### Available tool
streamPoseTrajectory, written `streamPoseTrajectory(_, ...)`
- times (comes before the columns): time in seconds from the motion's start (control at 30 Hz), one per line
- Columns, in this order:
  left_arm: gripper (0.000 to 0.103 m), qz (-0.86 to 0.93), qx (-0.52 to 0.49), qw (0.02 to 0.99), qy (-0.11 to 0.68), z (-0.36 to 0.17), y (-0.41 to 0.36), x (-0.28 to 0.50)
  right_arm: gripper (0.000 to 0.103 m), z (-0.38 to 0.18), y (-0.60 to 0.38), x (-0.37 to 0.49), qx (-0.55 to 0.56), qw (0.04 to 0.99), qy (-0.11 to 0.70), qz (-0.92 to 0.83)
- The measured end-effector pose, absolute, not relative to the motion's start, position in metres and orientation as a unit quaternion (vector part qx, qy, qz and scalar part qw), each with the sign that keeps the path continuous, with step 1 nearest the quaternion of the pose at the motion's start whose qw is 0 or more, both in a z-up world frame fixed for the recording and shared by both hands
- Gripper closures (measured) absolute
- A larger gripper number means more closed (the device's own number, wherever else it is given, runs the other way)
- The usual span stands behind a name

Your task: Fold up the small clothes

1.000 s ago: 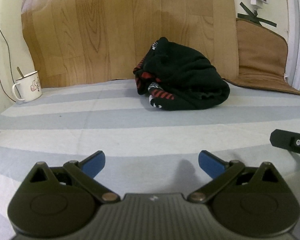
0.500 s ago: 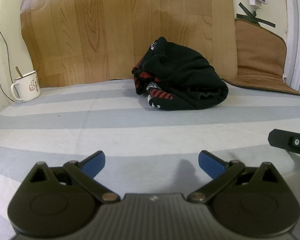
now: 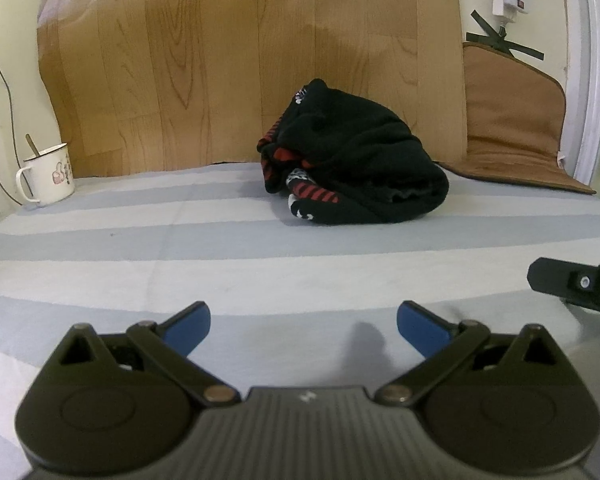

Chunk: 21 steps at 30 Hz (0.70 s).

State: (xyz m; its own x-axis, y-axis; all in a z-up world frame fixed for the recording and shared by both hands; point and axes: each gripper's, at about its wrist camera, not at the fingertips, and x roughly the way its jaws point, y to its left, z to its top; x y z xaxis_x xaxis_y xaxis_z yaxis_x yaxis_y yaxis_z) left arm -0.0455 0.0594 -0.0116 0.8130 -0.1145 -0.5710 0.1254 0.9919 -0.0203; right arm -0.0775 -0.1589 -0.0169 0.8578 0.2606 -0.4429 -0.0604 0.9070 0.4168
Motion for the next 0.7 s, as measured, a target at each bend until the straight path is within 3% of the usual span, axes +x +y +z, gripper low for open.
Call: streamPoseTrajectory(0.7, 0.000, -0.071, 0.003, 0.951, 0.300, -0.0110, 0.0616, -0.0448, 0.014, -0.0172, -0.1591, -0.0759, 0.205, 0.941, 0.256, 0.087)
